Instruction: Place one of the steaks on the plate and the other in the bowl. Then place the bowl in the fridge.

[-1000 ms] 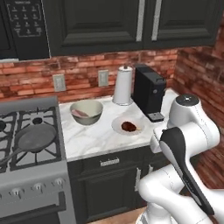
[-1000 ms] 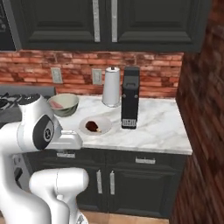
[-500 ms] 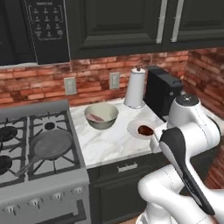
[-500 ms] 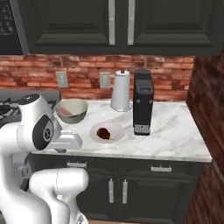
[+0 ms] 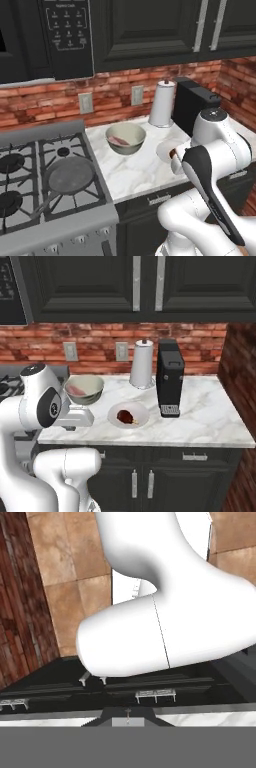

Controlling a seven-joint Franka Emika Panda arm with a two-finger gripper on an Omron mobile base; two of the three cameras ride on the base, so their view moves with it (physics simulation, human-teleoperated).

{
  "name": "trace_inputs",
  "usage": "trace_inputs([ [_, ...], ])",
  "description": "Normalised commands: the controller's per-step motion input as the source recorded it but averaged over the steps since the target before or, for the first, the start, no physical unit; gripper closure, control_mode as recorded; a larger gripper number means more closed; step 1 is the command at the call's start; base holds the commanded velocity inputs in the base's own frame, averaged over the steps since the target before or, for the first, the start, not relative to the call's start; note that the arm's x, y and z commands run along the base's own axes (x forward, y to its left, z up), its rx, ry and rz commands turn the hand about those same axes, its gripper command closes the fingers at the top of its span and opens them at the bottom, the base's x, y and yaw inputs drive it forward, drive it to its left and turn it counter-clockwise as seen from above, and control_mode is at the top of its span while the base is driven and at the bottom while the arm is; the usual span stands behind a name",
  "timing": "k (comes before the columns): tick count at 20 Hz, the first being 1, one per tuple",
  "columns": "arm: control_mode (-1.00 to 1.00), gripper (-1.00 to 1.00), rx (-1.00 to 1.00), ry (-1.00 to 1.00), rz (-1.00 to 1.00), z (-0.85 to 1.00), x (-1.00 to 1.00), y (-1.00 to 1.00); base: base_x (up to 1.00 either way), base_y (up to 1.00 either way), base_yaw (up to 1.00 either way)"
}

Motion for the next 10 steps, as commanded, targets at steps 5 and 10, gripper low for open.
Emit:
trace_inputs([
  [5, 1.00, 1.00, 0.00, 0.00, 0.00, 0.00, 0.00, 0.00, 0.23, 0.29, -0.12],
  [10, 1.00, 1.00, 0.00, 0.00, 0.00, 0.00, 0.00, 0.00, 0.25, 0.31, -0.15],
])
